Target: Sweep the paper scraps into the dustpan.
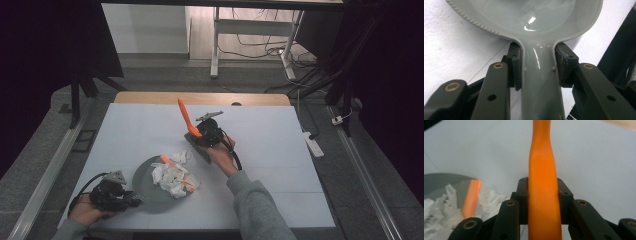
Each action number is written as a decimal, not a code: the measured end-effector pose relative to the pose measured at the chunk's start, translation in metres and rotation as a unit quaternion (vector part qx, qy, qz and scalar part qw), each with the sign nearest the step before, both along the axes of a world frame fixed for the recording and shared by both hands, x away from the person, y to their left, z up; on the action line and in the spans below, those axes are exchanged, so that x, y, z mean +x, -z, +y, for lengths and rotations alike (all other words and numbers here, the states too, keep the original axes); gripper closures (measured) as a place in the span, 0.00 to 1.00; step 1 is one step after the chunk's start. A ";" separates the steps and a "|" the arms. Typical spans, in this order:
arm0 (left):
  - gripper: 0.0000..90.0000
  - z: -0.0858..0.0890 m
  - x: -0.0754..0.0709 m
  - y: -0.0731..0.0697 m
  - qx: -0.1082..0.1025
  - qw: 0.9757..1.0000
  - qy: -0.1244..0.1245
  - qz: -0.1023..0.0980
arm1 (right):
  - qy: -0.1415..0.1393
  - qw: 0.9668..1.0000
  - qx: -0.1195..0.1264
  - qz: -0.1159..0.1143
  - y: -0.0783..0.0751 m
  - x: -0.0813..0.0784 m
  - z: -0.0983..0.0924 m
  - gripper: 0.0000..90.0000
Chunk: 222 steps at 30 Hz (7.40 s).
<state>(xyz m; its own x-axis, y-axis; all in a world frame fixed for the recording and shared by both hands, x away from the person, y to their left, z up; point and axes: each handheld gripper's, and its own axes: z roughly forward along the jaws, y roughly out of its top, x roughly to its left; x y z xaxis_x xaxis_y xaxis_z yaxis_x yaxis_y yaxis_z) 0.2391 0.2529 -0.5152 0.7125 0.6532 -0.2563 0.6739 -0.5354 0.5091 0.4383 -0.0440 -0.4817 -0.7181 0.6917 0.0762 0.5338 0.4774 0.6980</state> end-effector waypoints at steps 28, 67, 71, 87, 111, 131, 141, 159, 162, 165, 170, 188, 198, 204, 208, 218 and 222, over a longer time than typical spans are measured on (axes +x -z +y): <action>0.69 -0.001 0.000 0.000 0.000 1.000 -0.002 -0.001 | -0.142 0.987 0.053 0.044 0.000 -0.060 0.043 0.78; 0.69 -0.002 -0.002 -0.001 0.003 1.000 0.002 0.005 | -0.068 0.995 0.050 0.058 0.016 -0.042 0.040 0.78; 0.69 -0.001 -0.002 -0.001 0.003 1.000 0.001 0.005 | -0.103 0.992 0.052 0.055 0.015 -0.055 0.054 0.78; 0.69 -0.003 -0.003 0.000 0.005 1.000 0.006 0.007 | -0.078 0.993 0.093 0.013 -0.016 -0.060 0.008 0.78; 0.69 -0.019 -0.005 0.000 0.011 0.999 0.036 0.008 | -0.069 0.996 0.042 0.049 0.013 -0.086 0.021 0.78; 0.69 -0.016 -0.003 0.003 0.004 0.999 0.030 0.012 | -0.028 0.996 0.082 0.006 -0.025 -0.058 -0.006 0.78; 0.69 -0.015 -0.003 0.003 0.003 0.999 0.029 0.013 | 0.005 1.000 0.020 0.018 0.011 -0.033 0.010 0.78; 0.69 -0.014 -0.002 0.005 0.001 1.000 0.023 0.010 | -0.109 0.990 0.092 0.020 -0.027 -0.079 0.051 0.78; 0.69 -0.013 0.000 0.005 -0.004 1.000 0.017 0.009 | -0.087 0.993 0.079 0.011 -0.026 -0.074 0.041 0.78; 0.69 -0.013 0.000 0.006 -0.006 1.000 0.015 0.009 | -0.076 0.993 0.088 0.006 -0.026 -0.072 0.032 0.78; 0.69 -0.014 -0.001 0.006 -0.005 1.000 0.014 0.007 | -0.064 0.994 0.089 -0.004 -0.026 -0.070 0.025 0.78; 0.69 -0.026 0.000 0.007 0.001 1.000 0.024 0.014 | -0.058 0.995 0.058 0.054 0.011 -0.084 0.027 0.78; 0.69 -0.023 -0.001 0.007 -0.012 1.000 0.019 0.007 | -0.076 0.988 0.117 0.060 -0.016 -0.083 0.033 0.78; 0.69 -0.023 -0.001 0.006 -0.011 1.000 0.018 0.004 | -0.060 0.989 0.123 0.058 -0.018 -0.075 0.011 0.78; 0.69 -0.023 -0.001 0.005 -0.012 1.000 0.016 -0.001 | -0.062 0.986 0.142 0.056 -0.022 -0.073 0.000 0.78; 0.69 -0.017 -0.001 0.002 -0.022 0.999 -0.018 -0.021 | -0.054 0.984 0.164 0.030 -0.035 -0.070 -0.025 0.78; 0.69 -0.015 -0.001 0.000 -0.026 0.999 -0.035 -0.029 | -0.053 0.984 0.167 0.015 -0.038 -0.072 -0.038 0.78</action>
